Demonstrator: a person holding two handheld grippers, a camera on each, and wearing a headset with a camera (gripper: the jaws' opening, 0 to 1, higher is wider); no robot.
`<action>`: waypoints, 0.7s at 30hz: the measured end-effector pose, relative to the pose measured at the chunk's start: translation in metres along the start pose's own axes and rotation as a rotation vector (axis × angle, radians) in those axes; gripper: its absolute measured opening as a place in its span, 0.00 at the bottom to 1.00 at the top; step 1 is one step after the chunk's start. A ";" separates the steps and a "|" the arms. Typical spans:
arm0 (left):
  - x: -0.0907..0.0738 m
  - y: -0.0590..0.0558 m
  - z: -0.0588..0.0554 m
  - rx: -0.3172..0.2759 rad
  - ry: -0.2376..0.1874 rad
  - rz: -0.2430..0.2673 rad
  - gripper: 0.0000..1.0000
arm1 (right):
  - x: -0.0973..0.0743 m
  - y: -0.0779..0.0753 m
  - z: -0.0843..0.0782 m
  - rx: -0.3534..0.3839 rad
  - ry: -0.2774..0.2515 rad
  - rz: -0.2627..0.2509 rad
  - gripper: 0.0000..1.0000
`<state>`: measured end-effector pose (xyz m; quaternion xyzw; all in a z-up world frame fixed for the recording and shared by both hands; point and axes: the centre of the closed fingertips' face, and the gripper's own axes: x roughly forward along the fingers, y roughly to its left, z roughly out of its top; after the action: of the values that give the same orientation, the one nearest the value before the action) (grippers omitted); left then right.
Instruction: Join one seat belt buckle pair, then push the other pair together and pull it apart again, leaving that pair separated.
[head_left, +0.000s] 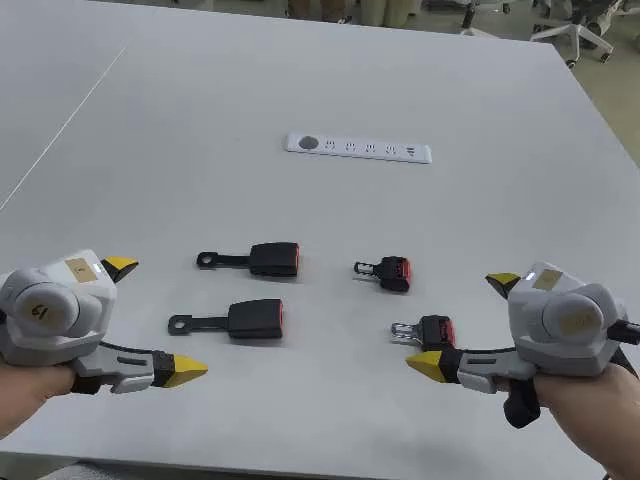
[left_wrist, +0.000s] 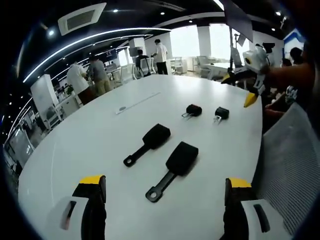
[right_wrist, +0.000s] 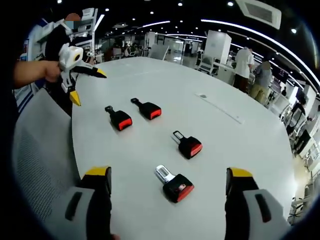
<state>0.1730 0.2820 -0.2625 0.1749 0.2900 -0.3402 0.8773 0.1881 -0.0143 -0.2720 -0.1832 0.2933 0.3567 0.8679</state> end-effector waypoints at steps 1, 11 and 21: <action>0.000 0.000 0.001 0.001 -0.001 -0.002 1.00 | 0.000 0.000 0.000 0.001 0.000 -0.001 0.97; 0.001 -0.001 0.003 -0.001 -0.009 -0.001 1.00 | -0.004 -0.001 -0.006 0.004 0.014 -0.011 0.97; -0.001 -0.001 0.001 -0.004 -0.010 0.002 1.00 | -0.003 0.001 -0.008 0.004 0.019 -0.009 0.97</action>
<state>0.1720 0.2811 -0.2609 0.1715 0.2860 -0.3397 0.8794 0.1824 -0.0197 -0.2766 -0.1862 0.3012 0.3505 0.8670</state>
